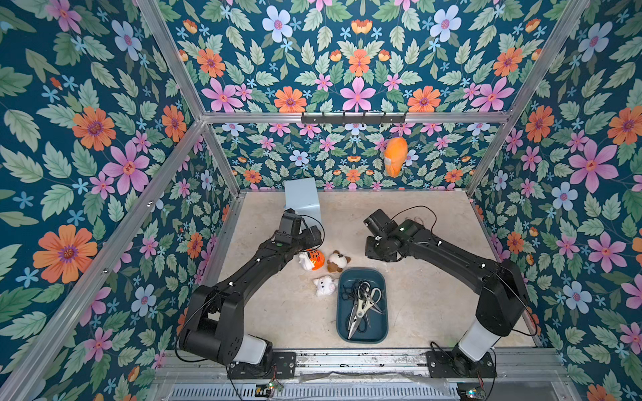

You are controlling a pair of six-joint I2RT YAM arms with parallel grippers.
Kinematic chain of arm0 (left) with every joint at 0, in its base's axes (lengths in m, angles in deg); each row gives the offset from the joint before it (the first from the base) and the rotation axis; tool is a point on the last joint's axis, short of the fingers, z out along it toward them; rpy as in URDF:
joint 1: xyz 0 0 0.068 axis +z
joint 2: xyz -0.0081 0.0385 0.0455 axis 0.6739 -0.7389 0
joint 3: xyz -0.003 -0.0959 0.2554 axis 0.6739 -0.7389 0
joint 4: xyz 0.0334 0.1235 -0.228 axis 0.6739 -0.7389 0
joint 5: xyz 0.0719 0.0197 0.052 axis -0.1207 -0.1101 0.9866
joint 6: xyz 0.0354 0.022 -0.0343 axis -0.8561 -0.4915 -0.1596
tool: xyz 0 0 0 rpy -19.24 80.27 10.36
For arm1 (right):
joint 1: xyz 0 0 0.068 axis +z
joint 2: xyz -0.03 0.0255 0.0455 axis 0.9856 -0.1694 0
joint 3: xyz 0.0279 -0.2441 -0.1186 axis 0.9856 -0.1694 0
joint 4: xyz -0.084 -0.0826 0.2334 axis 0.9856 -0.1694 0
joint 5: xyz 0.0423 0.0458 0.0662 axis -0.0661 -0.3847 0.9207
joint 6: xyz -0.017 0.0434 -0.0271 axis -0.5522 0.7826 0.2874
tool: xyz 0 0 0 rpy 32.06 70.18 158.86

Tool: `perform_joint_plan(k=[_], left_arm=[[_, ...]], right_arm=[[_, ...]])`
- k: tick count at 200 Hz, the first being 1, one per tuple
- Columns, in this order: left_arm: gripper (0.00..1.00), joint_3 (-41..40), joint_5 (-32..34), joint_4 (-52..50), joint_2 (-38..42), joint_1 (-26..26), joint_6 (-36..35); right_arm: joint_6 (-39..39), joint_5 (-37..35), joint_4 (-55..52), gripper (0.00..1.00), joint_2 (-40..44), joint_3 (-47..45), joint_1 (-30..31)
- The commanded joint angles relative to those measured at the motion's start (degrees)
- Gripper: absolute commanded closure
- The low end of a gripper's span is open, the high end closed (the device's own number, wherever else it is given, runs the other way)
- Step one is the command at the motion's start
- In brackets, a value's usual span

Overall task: Put the scissors into the storage box
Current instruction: Pick up the scissors from the center of the board.

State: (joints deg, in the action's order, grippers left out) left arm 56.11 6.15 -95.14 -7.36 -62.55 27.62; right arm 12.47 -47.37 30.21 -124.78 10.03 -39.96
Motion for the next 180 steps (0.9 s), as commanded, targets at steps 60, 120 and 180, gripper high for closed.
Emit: perform_joint_plan(k=[60,120,180], left_arm=[[0.01,0.2,-1.6,0.8,-1.4,0.0,-0.5],[0.01,0.5,-1.6,0.9,-2.5,0.0,-0.9],[0.01,1.6,-2.3,1.4,-4.3,0.0,-0.2]], right_arm=[[-1.7,-7.4,-3.8,0.77,-10.8,1.4,-13.4],[-5.3,-8.7,-4.9,0.82,-18.2,7.6,-17.4],[-4.5,-5.8,-4.0,0.82,-19.2,6.7,-19.3]])
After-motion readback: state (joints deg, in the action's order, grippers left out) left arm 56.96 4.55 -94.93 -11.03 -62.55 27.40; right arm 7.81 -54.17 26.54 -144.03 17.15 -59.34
